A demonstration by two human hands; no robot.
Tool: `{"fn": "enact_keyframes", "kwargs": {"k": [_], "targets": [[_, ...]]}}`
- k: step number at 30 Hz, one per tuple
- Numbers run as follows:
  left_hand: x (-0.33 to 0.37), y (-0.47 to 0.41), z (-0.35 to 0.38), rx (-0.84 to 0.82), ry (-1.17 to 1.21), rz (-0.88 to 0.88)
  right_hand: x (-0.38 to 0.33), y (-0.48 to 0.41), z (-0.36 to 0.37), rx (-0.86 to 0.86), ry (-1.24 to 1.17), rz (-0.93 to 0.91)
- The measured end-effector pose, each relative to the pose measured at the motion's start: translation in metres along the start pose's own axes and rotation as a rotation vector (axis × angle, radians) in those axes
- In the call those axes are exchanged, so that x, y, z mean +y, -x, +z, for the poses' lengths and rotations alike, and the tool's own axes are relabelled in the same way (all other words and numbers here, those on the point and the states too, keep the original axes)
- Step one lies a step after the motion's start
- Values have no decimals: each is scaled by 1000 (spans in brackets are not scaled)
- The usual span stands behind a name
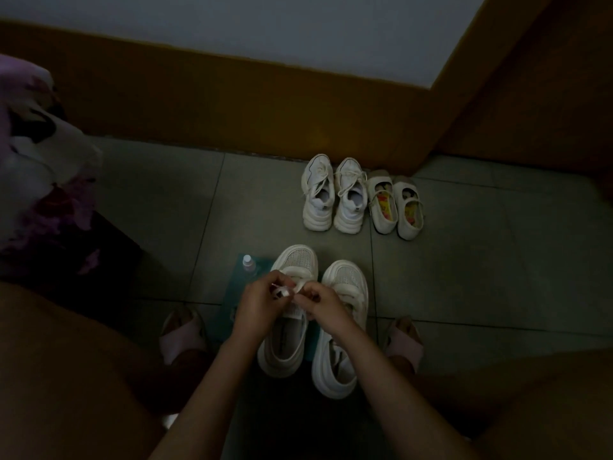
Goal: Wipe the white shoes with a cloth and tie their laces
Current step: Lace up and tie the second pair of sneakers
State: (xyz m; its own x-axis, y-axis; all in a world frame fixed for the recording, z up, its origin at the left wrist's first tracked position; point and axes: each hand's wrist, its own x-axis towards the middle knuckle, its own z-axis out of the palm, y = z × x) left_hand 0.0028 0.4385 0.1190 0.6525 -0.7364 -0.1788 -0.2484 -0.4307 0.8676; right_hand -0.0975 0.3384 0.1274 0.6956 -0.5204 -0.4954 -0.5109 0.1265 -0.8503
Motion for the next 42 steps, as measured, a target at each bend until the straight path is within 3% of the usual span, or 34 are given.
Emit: {"fn": "enact_keyframes", "kwargs": {"k": [6, 15, 21, 28, 33, 42], "targets": [[2, 7, 8, 76, -144, 90, 7, -1, 1, 24, -18, 15], [6, 6, 10, 102, 95, 53, 8, -1, -4, 82, -153, 21], [13, 9, 7, 80, 168, 39, 8, -4, -8, 43, -74, -25], [-2, 8, 9, 171, 275, -168, 10, -4, -10, 122, 121, -95], [-9, 10, 9, 221, 194, -77, 12, -2, -14, 135, 314, -93], [-13, 14, 0, 227, 431, -369, 13, 8, -34, 159, 904, -241]]}}
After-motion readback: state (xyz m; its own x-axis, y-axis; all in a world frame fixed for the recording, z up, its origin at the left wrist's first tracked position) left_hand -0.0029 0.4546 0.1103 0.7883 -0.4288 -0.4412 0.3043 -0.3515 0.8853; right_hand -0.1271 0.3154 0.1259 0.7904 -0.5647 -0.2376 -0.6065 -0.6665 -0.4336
